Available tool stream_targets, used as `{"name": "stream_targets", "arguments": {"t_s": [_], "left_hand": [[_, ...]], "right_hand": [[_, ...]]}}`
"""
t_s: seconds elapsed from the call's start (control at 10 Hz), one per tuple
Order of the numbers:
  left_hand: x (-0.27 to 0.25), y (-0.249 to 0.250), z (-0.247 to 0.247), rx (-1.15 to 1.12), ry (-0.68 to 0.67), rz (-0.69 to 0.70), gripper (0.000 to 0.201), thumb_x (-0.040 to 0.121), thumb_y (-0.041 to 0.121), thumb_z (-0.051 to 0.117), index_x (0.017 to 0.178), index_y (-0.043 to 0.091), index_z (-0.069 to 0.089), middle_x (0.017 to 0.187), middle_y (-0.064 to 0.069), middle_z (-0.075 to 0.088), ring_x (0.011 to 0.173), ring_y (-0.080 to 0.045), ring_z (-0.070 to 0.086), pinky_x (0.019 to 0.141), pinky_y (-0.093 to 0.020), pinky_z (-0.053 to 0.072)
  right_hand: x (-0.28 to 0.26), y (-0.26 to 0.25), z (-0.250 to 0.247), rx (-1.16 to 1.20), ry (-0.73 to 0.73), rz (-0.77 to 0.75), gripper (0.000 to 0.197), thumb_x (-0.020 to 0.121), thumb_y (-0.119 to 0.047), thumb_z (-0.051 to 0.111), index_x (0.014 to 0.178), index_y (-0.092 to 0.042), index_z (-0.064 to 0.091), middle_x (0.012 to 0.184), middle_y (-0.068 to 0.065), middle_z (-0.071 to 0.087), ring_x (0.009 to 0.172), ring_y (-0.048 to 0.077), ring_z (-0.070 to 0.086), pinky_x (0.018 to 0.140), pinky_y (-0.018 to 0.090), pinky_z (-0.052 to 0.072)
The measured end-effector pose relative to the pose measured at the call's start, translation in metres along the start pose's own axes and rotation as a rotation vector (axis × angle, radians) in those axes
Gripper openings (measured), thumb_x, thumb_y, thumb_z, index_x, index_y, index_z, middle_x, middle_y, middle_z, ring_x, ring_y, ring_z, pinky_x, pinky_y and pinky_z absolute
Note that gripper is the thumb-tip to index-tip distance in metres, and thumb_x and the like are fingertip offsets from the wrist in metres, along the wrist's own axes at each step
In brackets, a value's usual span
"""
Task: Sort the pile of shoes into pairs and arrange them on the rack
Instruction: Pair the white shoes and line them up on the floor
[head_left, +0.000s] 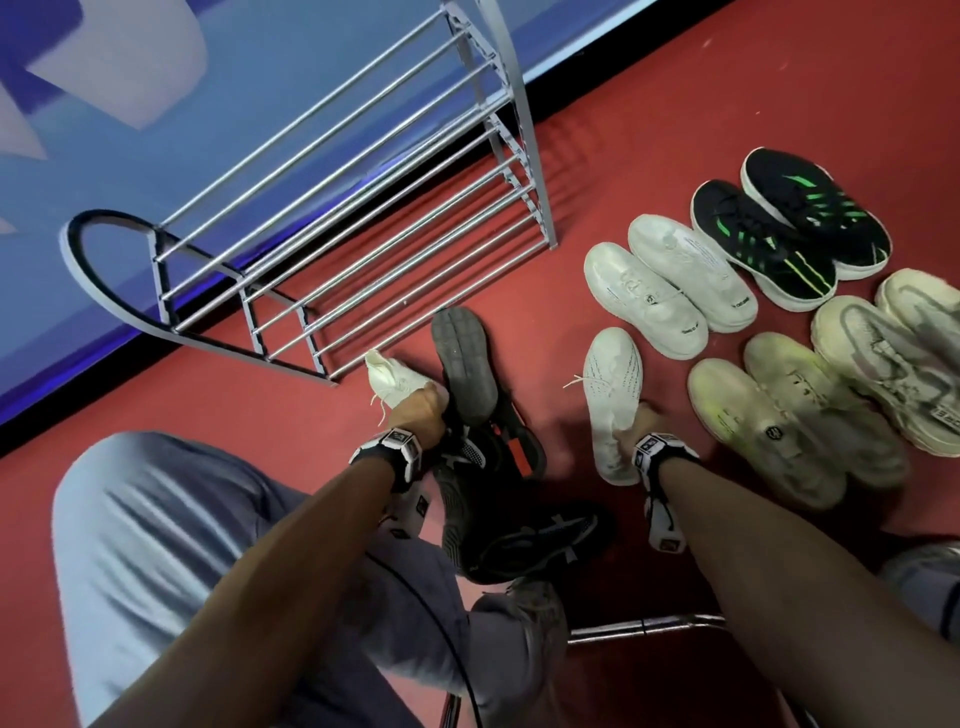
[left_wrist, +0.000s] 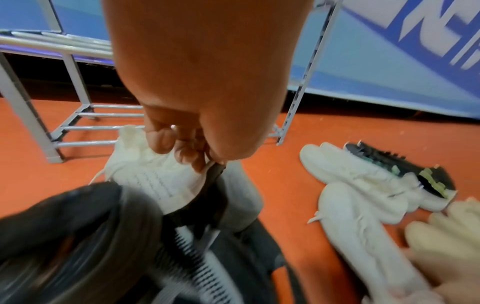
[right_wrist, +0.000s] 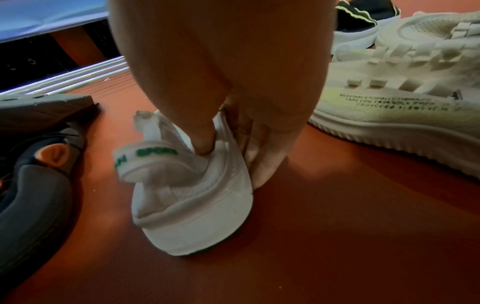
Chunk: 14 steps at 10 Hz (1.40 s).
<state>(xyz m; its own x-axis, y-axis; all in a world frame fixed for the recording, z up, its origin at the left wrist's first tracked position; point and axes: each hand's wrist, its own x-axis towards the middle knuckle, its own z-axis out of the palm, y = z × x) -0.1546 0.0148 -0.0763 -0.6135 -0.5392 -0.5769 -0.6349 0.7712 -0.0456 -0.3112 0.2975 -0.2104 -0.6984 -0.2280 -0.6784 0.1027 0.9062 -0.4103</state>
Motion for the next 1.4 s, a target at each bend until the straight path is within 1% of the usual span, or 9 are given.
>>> {"name": "stream_targets", "arguments": {"t_s": [0.1,0.2,0.4,0.5,0.7,0.8,1.0,1.2,1.4], "left_hand": [[-0.001,0.020,-0.034,-0.056,0.027,0.021,0.024,0.076,0.013,0.049,0.096,0.006,0.059,0.099,-0.013,0.064,0.099,-0.037,0.064,0.087,-0.045,0.047],[-0.007,0.046,-0.077,-0.240,0.083,0.068,0.024,0.100,0.016,0.047,0.096,-0.005,0.059,0.099,-0.023,0.066,0.090,-0.040,0.066,0.073,-0.040,0.050],[-0.042,0.094,-0.160,-0.355,0.114,0.338,0.031,0.106,0.035,0.046,0.100,0.005,0.052,0.076,0.003,0.054,0.063,-0.012,0.050,0.058,-0.028,0.039],[-0.055,0.104,-0.176,-0.306,0.010,0.514,0.023,0.105,0.037,0.048,0.098,0.015,0.048,0.081,0.000,0.060,0.067,-0.015,0.058,0.058,-0.032,0.051],[-0.057,0.108,-0.122,0.122,-0.022,0.672,0.019,0.102,0.030,0.051,0.101,0.011,0.047,0.085,-0.007,0.060,0.075,-0.030,0.058,0.066,-0.037,0.046],[-0.045,0.108,-0.068,0.248,-0.106,0.618,0.021,0.095,0.017,0.055,0.113,0.008,0.048,0.096,-0.014,0.064,0.085,-0.034,0.064,0.069,-0.042,0.050],[-0.026,0.104,0.030,0.119,-0.217,0.226,0.065,0.091,0.045,0.062,0.132,-0.001,0.043,0.126,-0.023,0.062,0.118,-0.038,0.062,0.094,-0.044,0.051],[-0.027,0.116,0.092,-0.115,-0.323,0.112,0.077,0.080,0.072,0.064,0.115,0.003,0.068,0.114,-0.018,0.069,0.100,-0.030,0.066,0.082,-0.035,0.051],[-0.021,0.134,0.113,-0.160,-0.184,-0.035,0.113,0.078,0.079,0.059,0.146,-0.007,0.032,0.144,-0.024,0.047,0.132,-0.038,0.050,0.103,-0.039,0.044]], "right_hand": [[-0.002,-0.005,-0.004,0.019,-0.017,0.037,0.039,0.089,-0.038,0.064,0.112,-0.006,0.063,0.112,0.016,0.070,0.101,0.034,0.069,0.082,0.033,0.054],[0.008,-0.002,-0.003,-0.009,-0.079,0.057,0.044,0.082,-0.038,0.071,0.115,-0.011,0.064,0.120,0.008,0.068,0.108,0.029,0.067,0.088,0.034,0.055],[-0.001,-0.010,-0.016,0.151,-0.220,0.108,0.057,0.075,-0.034,0.072,0.124,-0.011,0.052,0.124,0.013,0.060,0.114,0.033,0.059,0.098,0.037,0.047],[0.031,0.007,0.004,0.291,-0.242,0.072,0.082,0.050,-0.050,0.077,0.124,-0.022,0.052,0.124,0.006,0.064,0.109,0.030,0.062,0.101,0.043,0.047],[0.015,0.004,-0.022,0.555,-0.121,0.053,0.064,0.063,-0.043,0.085,0.113,-0.012,0.058,0.108,0.005,0.067,0.103,0.028,0.065,0.096,0.043,0.051],[0.003,0.011,-0.039,0.575,-0.096,0.056,0.061,0.069,-0.042,0.084,0.113,-0.011,0.056,0.105,0.005,0.064,0.099,0.027,0.062,0.092,0.041,0.051],[-0.016,0.024,-0.052,0.438,-0.111,-0.016,0.037,0.080,-0.027,0.078,0.101,-0.011,0.053,0.084,-0.001,0.055,0.082,0.020,0.052,0.062,0.028,0.038],[-0.013,0.035,-0.040,0.388,-0.043,-0.034,0.031,0.078,-0.023,0.075,0.080,-0.017,0.045,0.072,-0.004,0.048,0.070,0.018,0.046,0.060,0.030,0.036],[-0.010,0.039,-0.041,0.295,-0.030,-0.041,0.033,0.076,-0.034,0.076,0.086,-0.019,0.049,0.075,-0.004,0.054,0.071,0.019,0.051,0.069,0.035,0.042]]}}
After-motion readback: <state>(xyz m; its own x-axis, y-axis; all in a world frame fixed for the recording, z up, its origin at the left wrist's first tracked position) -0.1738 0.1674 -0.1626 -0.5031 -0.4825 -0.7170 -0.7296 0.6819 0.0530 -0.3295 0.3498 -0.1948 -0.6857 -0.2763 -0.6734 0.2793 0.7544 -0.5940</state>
